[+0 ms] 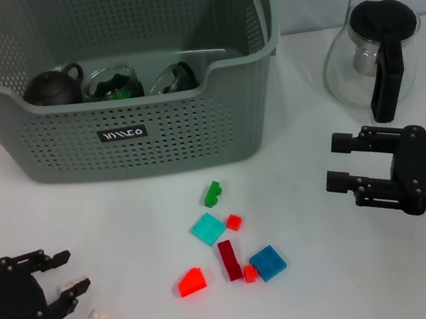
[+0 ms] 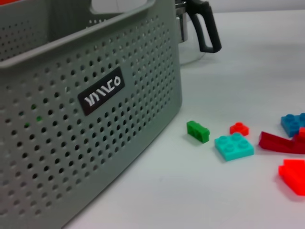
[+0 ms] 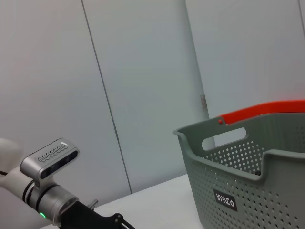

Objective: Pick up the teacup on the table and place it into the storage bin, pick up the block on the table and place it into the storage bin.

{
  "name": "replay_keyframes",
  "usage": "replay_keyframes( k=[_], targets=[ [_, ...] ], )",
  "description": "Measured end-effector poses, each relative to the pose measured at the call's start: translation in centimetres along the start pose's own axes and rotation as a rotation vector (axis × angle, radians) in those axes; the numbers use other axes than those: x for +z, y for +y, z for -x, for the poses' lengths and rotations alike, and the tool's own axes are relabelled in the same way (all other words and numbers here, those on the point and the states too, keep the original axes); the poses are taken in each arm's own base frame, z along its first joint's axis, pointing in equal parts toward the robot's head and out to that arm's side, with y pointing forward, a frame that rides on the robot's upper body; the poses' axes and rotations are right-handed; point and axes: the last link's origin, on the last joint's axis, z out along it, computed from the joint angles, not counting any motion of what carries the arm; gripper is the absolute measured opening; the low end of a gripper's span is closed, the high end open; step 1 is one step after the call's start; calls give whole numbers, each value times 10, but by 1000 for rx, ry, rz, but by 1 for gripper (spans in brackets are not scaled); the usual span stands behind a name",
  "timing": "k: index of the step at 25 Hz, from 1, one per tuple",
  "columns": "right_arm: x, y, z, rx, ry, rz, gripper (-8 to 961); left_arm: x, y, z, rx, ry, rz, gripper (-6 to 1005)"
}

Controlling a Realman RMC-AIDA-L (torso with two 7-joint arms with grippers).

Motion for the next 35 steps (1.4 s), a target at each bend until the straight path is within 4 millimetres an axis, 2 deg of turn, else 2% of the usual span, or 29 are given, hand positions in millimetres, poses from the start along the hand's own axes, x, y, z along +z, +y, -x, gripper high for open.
replay_keyframes(
  k=[20, 25, 35],
  targets=[
    [1, 0, 0, 0, 2, 1, 674, 4, 1, 11, -47, -59, -12, 467],
    [1, 0, 0, 0, 2, 3, 674, 3, 0, 11, -49, -62, -12, 253],
    [0, 1, 0, 0, -1, 5, 673, -3, -2, 4, -66, -39, 2, 188]
  ],
)
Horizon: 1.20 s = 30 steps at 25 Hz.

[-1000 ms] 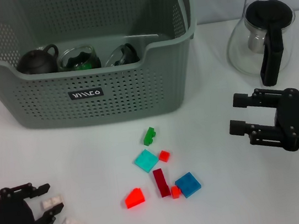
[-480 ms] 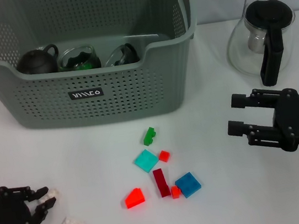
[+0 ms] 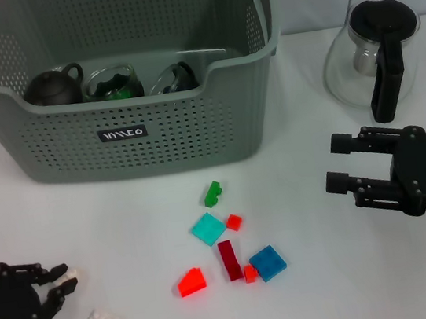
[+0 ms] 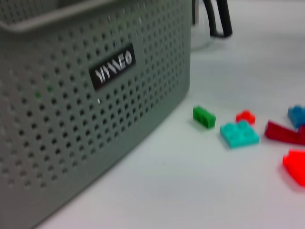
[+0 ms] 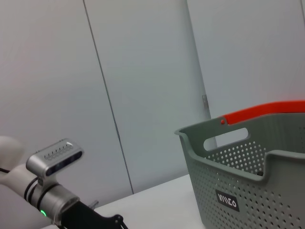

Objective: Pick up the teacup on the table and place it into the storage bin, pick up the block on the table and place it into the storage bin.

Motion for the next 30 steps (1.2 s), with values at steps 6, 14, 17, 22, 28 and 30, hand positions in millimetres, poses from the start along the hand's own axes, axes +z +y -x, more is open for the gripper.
replay_keyframes(
  k=[6, 14, 17, 22, 28, 30],
  targets=[
    [0, 0, 0, -1, 0, 3, 673, -21, -8, -18, -43, 122, 19, 181],
    [2, 0, 0, -1, 0, 6, 674, -19, -13, -55, -139, 288, 138, 181],
    [2, 0, 0, -1, 0, 6, 674, -17, -20, -72, -185, 370, 168, 180],
    [1, 1, 0, 1, 0, 4, 673, -12, -37, -100, -284, 479, 179, 180],
    [1, 1, 0, 2, -3, 1, 673, -11, -65, -143, -440, 647, 192, 180],
    [2, 1, 0, 2, -4, 4, 673, -11, -79, -162, -491, 684, 203, 180]
  ],
)
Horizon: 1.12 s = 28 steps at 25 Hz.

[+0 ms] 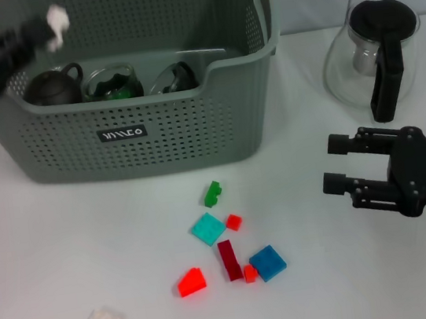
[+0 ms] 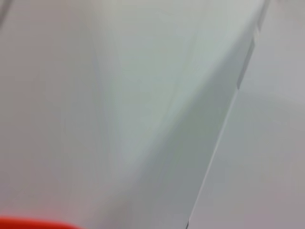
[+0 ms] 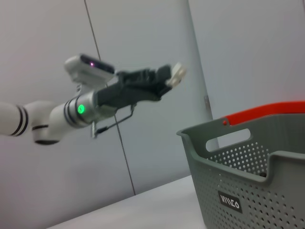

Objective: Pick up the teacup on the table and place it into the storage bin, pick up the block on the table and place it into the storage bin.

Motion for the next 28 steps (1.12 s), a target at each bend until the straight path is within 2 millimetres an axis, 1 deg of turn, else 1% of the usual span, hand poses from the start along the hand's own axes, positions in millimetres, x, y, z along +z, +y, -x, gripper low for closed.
replay_keyframes(
  k=[4, 8, 11, 14, 16, 19, 22, 28],
  targets=[
    [2, 1, 0, -1, 0, 5, 674, 21, -12, -23, -2, -23, -23, 181],
    [3, 1, 0, -3, -5, 4, 673, 48, -24, -35, 56, -165, -97, 181],
    [5, 1, 0, -4, -4, 7, 673, 66, -30, -37, 112, -270, -178, 180],
    [6, 1, 0, -4, -4, 7, 674, 86, -32, -31, 173, -370, -229, 181],
    [6, 1, 0, -4, -4, 7, 674, 97, -38, -25, 205, -446, -278, 188],
    [6, 1, 0, -2, -4, 7, 674, 108, -46, -19, 236, -528, -351, 199],
    [6, 0, 0, -2, -3, 6, 674, 114, -51, -14, 251, -578, -410, 210],
    [5, 1, 0, -2, -4, 1, 674, 114, -56, -16, 190, -565, -479, 231]
  ],
)
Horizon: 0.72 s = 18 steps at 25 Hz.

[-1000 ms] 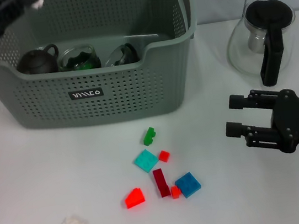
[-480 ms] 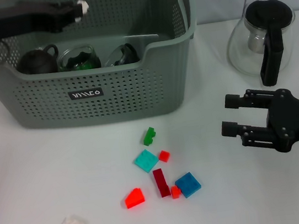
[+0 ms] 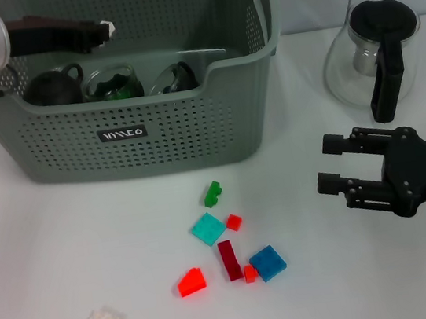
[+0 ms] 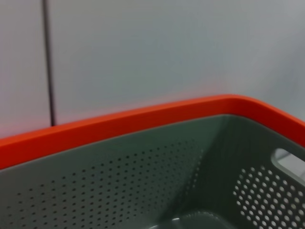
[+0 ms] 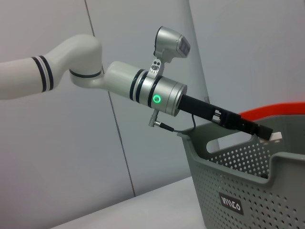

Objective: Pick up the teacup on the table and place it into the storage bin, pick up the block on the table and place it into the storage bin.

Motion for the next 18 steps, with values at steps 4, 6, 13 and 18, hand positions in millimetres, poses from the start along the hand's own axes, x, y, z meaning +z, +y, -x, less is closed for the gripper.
replay_keyframes(
  k=[4, 6, 13, 18],
  targets=[
    [0, 0, 0, 0, 0, -1, 674, -4, -4, 0, -27, 19, -14, 246],
    [0, 0, 0, 0, 0, 0, 673, -8, -6, -1, -36, 31, -17, 253],
    [-1, 0, -1, 0, 0, -1, 673, -37, 0, 0, -133, 272, 125, 504],
    [-1, 0, -1, 0, 0, -2, 673, -96, 14, 21, -88, 740, 401, 544]
  ],
)
